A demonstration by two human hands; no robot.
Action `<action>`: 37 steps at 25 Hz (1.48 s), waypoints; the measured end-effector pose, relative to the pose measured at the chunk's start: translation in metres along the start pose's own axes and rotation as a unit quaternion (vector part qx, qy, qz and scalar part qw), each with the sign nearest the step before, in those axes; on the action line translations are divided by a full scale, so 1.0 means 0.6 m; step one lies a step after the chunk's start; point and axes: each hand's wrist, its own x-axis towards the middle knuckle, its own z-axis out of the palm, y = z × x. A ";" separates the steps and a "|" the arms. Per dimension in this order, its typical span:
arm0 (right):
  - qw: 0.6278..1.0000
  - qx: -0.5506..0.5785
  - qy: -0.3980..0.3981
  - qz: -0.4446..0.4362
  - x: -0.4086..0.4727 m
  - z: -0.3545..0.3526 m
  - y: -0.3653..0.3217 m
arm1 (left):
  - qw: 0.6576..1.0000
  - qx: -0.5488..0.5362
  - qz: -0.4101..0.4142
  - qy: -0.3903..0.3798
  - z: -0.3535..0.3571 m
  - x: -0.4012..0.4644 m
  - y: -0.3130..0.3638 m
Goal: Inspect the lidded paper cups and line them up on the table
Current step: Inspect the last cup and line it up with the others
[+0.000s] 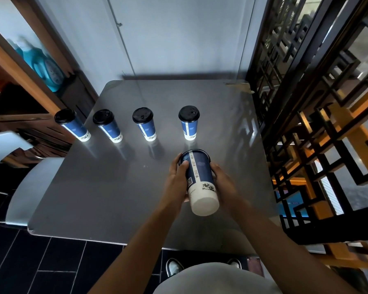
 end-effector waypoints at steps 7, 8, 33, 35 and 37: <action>0.996 -0.089 0.021 -0.020 -0.001 0.000 0.002 | 0.999 -0.009 -0.041 0.024 -0.008 0.007 0.008; 0.995 -0.095 0.025 -0.015 0.002 0.000 0.004 | 0.999 -0.011 -0.046 0.023 -0.008 0.008 0.008; 0.999 -0.016 0.044 -0.011 0.019 0.022 -0.024 | 0.985 0.116 -0.129 -0.019 0.002 -0.005 0.047; 0.999 -0.015 0.031 -0.012 0.023 0.024 -0.024 | 0.980 0.155 -0.124 -0.020 0.002 -0.008 0.054; 1.000 -0.027 0.009 0.000 0.028 0.022 -0.021 | 0.978 0.181 -0.105 -0.013 0.001 -0.012 0.059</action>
